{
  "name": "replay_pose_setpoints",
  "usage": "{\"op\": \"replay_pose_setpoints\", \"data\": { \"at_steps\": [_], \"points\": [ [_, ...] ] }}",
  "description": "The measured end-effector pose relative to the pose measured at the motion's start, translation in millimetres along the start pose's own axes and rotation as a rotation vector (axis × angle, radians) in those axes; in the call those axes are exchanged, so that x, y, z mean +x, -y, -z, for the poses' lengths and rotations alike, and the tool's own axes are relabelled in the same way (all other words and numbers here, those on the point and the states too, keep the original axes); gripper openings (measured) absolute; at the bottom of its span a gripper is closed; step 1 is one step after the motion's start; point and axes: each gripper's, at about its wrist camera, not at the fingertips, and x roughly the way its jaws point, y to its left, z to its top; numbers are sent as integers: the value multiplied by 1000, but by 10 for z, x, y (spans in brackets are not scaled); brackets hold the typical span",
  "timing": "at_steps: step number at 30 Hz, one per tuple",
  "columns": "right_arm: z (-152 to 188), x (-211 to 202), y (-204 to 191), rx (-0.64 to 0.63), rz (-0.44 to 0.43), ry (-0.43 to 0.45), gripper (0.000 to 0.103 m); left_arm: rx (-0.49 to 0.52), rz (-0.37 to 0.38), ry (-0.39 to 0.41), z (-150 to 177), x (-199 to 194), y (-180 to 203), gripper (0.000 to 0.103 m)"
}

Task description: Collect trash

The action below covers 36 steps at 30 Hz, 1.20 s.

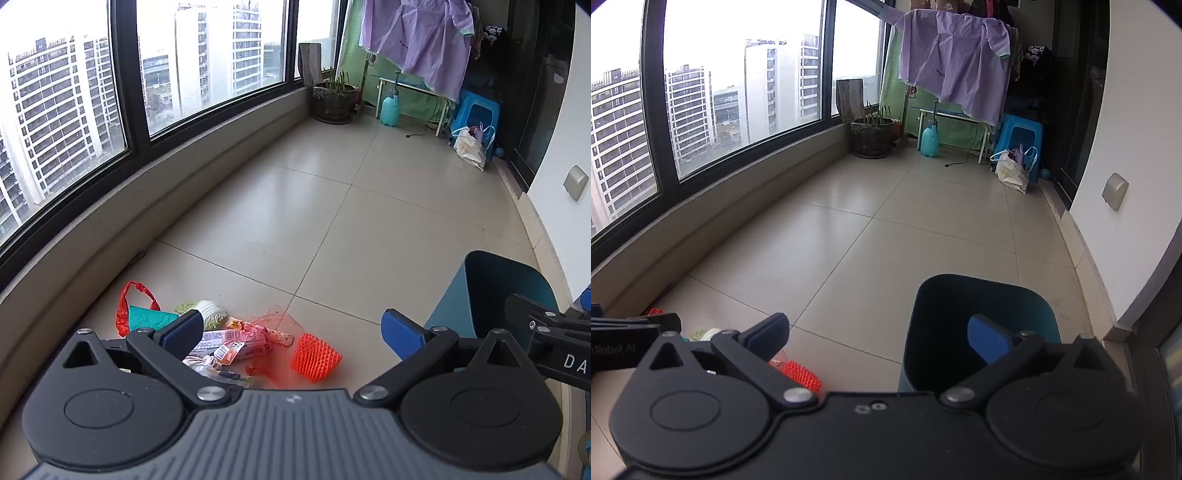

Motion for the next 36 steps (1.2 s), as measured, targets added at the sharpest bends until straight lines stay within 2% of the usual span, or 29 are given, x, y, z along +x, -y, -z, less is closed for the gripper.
{"op": "replay_pose_setpoints", "data": {
  "at_steps": [23, 36],
  "points": [
    [15, 6, -3, 8, -5, 0, 103, 0, -5, -4, -4, -8, -12, 103],
    [-6, -9, 18, 18, 11, -7, 103, 4, 19, -6, 6, -5, -11, 103]
  ]
}}
